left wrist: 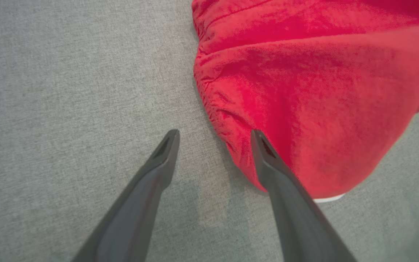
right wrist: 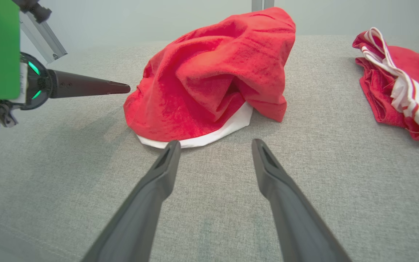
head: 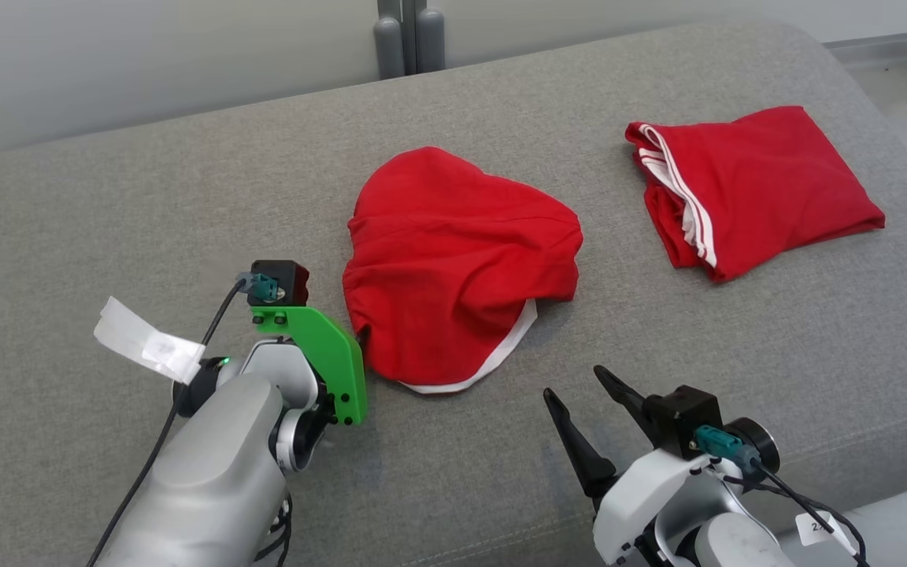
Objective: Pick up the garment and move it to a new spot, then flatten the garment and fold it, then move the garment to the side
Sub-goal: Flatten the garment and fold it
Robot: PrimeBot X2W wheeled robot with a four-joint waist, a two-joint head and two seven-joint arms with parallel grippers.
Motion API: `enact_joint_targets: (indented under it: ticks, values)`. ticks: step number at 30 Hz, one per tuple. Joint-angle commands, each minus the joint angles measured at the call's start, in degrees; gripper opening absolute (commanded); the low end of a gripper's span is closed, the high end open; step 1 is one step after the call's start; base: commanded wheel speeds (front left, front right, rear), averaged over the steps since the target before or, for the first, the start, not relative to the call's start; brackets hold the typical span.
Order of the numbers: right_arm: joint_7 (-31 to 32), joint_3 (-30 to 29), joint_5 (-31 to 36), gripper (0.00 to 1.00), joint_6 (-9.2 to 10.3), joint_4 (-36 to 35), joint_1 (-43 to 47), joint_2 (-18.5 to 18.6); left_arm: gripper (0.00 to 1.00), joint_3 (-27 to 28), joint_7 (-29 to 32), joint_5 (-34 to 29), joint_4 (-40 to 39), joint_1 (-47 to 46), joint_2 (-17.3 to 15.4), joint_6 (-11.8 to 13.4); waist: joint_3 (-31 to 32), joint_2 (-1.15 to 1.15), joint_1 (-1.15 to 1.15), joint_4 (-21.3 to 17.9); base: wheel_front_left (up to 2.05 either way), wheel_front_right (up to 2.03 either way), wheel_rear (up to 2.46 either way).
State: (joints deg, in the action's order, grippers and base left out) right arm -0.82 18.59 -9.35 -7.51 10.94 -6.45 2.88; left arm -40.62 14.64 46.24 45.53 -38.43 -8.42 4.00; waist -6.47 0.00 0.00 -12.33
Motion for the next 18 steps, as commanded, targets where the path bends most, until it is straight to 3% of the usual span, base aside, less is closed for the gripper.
enact_joint_targets:
  ticks: [1, 8, 12, 13, 15, 16, 18]
  values:
    - [0.08, 0.0, 0.42, 1.0, 0.05, -0.26, -0.22, 0.03, 1.0, -0.15, 0.27, -0.6, 0.5, -0.29, -0.4, 0.73, -0.93, 0.0, 0.0, -1.04, 0.0, 0.0, 0.0]
    - [0.02, -0.13, 0.57, 1.0, 0.05, -0.92, -0.6, 0.03, 1.0, -0.41, 0.08, -1.38, 2.35, -1.64, -0.72, 2.37, -3.02, 0.0, 0.0, -2.97, 0.0, 0.0, 0.0]
    - [-0.32, -0.42, 0.52, 1.0, 0.05, -0.87, -0.86, 0.02, 1.0, -1.21, 0.79, -1.64, 3.03, -2.08, -0.62, 1.57, -3.97, 0.0, 0.0, -3.58, 0.0, 0.0, 0.0]
    - [-0.41, -0.46, 0.49, 1.0, 0.05, -0.83, -0.95, 0.02, 0.95, -1.42, 1.15, -1.68, 3.25, -2.18, -0.58, 1.41, -4.18, 0.0, 0.0, -3.67, 0.0, 0.0, 0.0]
    - [-0.58, -0.57, 0.38, 1.0, 0.04, -0.77, -1.01, 0.02, 0.27, -1.82, 1.13, -1.85, 3.33, -2.47, -0.47, 0.88, -4.49, 0.0, 0.0, -3.72, 0.0, 0.0, 0.0]
    - [-0.69, -0.68, 0.31, 1.0, 0.05, -0.75, -1.02, 0.02, 0.0, -1.78, 0.65, -1.61, 3.12, -2.48, -0.35, 0.58, -4.64, 0.0, 0.0, -3.7, 0.0, 0.0, 0.0]
    - [-0.86, -0.9, 0.19, 1.0, 0.05, -0.62, -1.12, 0.02, 0.0, -1.86, -0.28, -2.07, 3.02, -2.94, -0.37, 0.91, -4.73, 0.0, 0.0, -3.58, 0.0, 0.0, 0.0]
